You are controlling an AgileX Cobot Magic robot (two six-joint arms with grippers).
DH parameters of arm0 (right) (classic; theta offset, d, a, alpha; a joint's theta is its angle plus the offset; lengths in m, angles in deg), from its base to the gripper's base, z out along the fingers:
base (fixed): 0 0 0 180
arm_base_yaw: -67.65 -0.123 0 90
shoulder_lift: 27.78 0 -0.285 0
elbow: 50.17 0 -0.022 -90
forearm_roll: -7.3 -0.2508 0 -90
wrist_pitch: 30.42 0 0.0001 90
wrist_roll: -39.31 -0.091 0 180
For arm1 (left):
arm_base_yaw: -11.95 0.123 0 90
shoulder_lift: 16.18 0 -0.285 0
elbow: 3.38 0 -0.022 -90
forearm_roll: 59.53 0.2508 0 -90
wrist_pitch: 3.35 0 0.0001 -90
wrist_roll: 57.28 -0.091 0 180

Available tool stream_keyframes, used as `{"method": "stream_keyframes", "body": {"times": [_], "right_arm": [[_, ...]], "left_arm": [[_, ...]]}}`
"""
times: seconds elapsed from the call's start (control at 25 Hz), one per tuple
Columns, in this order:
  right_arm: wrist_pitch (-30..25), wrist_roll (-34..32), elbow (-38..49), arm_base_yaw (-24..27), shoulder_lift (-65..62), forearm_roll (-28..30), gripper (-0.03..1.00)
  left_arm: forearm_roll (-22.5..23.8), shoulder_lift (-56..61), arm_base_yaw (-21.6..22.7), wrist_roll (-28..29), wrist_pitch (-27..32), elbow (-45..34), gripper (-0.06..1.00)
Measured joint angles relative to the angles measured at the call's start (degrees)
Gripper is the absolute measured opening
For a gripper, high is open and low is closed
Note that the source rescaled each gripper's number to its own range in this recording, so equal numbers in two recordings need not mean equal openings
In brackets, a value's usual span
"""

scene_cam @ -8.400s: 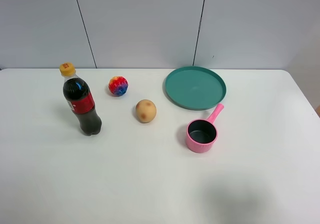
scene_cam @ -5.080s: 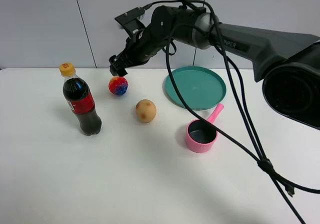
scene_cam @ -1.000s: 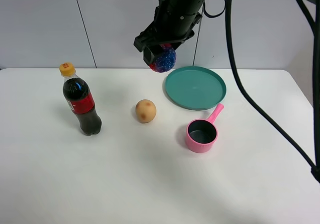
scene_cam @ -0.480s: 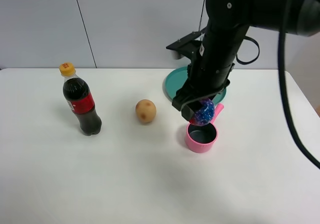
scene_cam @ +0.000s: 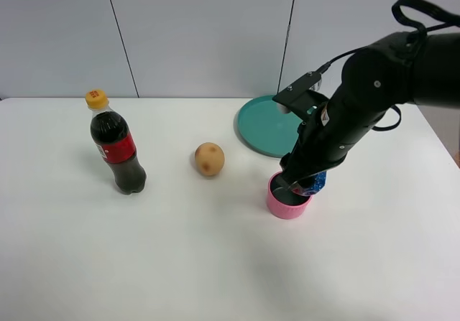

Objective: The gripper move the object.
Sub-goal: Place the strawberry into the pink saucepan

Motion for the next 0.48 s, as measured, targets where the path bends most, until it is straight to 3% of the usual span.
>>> {"method": "stream_keyframes", "body": {"times": [0.24, 0.48], "right_arm": [[14.43, 0.0, 6.97, 0.73, 0.0, -0.05, 0.0], [21.85, 0.0, 9.28, 0.73, 0.35, -0.05, 0.0]], "left_arm": [[0.0, 0.0, 0.0, 0.0, 0.0, 0.0, 1.0], [0.0, 0.0, 0.0, 0.0, 0.0, 0.0, 1.0]]}}
